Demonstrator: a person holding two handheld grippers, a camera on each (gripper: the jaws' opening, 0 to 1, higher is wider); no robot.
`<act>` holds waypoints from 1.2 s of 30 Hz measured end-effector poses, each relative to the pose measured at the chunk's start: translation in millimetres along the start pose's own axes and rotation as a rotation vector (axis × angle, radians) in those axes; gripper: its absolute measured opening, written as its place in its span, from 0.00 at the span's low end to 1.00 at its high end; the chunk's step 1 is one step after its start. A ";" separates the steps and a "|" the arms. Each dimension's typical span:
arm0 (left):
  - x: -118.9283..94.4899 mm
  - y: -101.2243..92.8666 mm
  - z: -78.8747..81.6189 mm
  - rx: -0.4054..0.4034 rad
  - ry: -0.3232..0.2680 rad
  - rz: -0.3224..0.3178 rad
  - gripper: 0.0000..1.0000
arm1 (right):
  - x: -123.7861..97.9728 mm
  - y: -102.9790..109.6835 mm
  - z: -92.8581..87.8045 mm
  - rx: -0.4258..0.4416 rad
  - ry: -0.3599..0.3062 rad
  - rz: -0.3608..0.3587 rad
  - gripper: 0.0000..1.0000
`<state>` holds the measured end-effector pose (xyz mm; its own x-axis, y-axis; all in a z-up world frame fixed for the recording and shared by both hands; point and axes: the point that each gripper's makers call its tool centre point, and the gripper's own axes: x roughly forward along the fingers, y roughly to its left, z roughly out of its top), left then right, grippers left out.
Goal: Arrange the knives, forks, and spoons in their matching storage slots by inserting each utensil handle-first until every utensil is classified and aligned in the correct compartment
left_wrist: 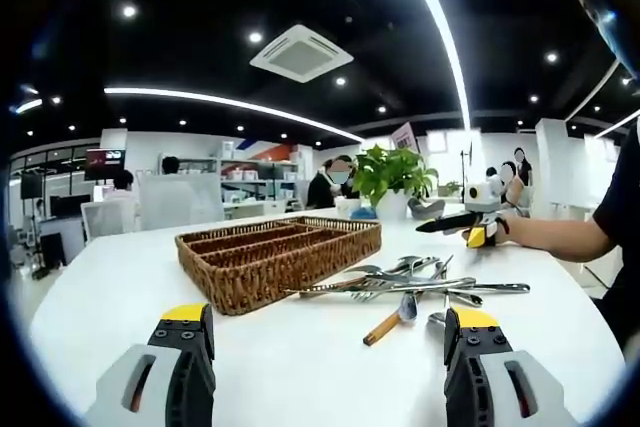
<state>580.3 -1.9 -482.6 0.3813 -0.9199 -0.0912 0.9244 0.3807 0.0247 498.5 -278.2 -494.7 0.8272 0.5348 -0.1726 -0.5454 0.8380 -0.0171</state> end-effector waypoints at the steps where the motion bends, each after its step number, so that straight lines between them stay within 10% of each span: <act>1: 0.0 -0.2 0.1 0.000 0.000 0.000 1.00 | 0.0 0.1 0.1 0.000 0.000 0.001 0.99; 36: 1.0 -1.8 -1.4 0.005 0.014 -0.002 1.00 | 0.6 -2.1 -2.5 -0.013 0.014 -0.004 0.98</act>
<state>579.0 -3.4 -484.1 0.3792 -0.9194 -0.1048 0.9252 0.3783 0.0291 499.9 -279.9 -497.2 0.8273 0.5298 -0.1867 -0.5439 0.8386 -0.0309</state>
